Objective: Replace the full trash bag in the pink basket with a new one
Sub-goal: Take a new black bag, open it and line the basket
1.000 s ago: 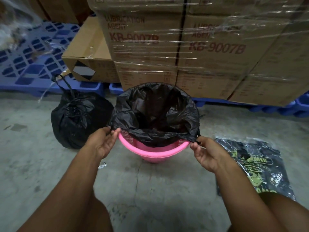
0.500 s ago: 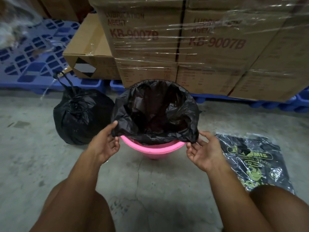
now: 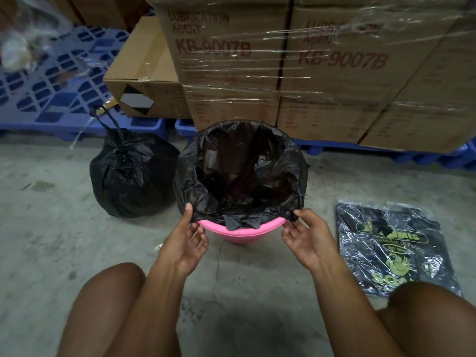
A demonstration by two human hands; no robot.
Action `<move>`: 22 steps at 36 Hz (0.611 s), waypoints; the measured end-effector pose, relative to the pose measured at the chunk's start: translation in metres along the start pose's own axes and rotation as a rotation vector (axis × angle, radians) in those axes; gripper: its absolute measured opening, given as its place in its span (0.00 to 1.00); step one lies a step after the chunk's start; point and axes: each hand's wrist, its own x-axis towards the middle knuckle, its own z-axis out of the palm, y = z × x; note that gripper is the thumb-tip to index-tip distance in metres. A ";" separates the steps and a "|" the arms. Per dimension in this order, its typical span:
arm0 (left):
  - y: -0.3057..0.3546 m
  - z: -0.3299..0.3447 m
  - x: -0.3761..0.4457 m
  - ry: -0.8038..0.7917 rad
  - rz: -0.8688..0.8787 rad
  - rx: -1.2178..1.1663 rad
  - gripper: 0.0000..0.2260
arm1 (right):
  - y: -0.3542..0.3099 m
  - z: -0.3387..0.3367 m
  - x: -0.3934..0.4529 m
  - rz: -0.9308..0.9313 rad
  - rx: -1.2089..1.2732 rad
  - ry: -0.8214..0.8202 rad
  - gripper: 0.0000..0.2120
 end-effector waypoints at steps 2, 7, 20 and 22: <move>0.001 0.000 -0.003 0.050 0.045 0.043 0.12 | -0.007 0.000 -0.002 -0.063 -0.171 0.092 0.03; 0.005 -0.005 -0.008 0.168 0.155 0.047 0.07 | -0.015 -0.002 -0.005 -0.051 -0.131 0.117 0.03; 0.016 -0.010 -0.007 0.112 0.174 0.199 0.11 | -0.005 0.006 -0.004 0.061 0.212 0.074 0.09; 0.015 -0.012 -0.005 0.098 0.160 0.175 0.10 | -0.006 0.006 -0.002 0.048 0.224 0.087 0.11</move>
